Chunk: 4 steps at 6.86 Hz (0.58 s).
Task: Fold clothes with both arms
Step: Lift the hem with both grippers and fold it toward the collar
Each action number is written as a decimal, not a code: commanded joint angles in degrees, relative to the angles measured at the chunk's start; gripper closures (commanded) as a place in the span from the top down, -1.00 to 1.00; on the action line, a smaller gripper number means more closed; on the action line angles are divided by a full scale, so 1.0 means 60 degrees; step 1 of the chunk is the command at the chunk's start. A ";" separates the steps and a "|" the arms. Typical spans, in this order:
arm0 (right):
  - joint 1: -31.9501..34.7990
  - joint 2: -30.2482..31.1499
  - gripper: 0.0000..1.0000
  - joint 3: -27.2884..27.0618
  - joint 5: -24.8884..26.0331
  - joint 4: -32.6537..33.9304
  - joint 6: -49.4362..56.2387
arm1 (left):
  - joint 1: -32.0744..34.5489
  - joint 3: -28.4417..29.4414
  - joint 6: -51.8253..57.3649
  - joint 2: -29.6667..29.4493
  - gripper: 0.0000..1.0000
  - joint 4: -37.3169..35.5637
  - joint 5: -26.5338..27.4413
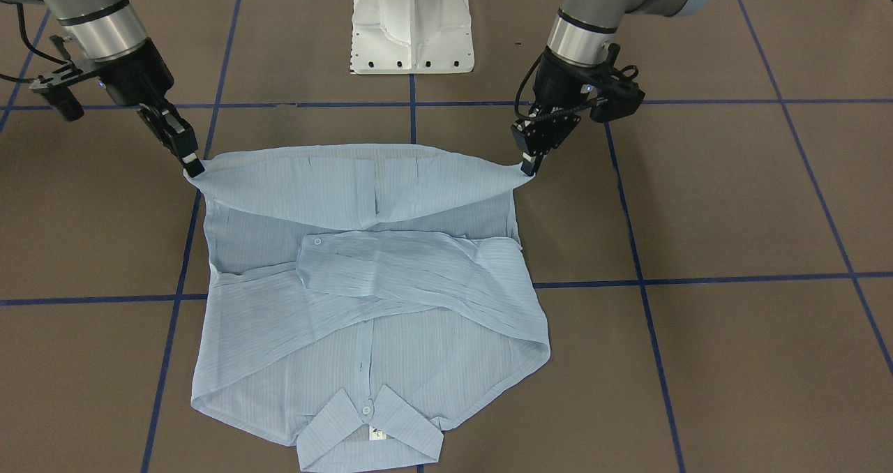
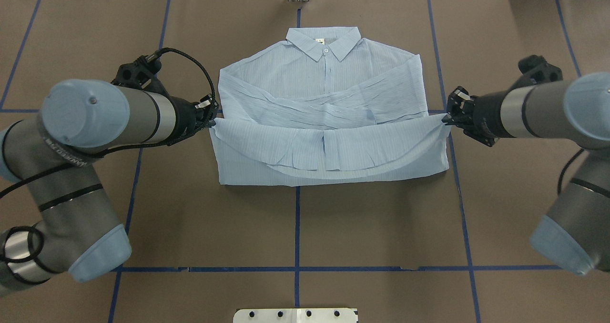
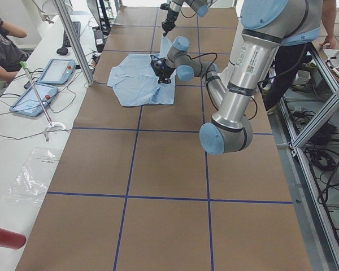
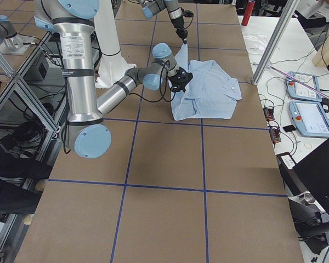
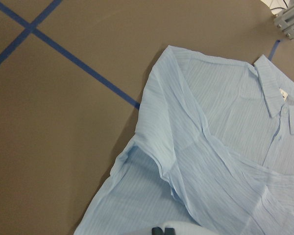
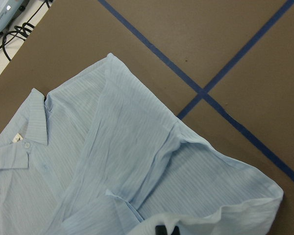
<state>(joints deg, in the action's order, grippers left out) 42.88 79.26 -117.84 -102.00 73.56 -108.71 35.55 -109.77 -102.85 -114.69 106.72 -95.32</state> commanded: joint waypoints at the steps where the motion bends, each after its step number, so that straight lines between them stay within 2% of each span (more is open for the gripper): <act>1: 0.0700 -0.1695 -1.00 0.1691 0.0007 0.1247 0.1265 | 0.0795 0.2028 0.0265 -0.0889 -1.00 0.1080 -0.0007; 2: 0.0835 -0.1841 -1.00 0.2306 0.0007 0.1188 0.1606 | 0.0928 0.2514 0.0512 -0.1155 -1.00 0.1081 -0.0007; 4: 0.1085 -0.2804 -1.00 0.3841 -0.0007 0.0969 0.1639 | 0.0988 0.4369 0.0544 -0.1770 -1.00 0.2187 0.0022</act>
<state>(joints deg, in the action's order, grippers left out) 48.54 65.68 -100.29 -101.97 80.00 -99.38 41.19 -90.02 -99.84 -123.20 116.00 -95.28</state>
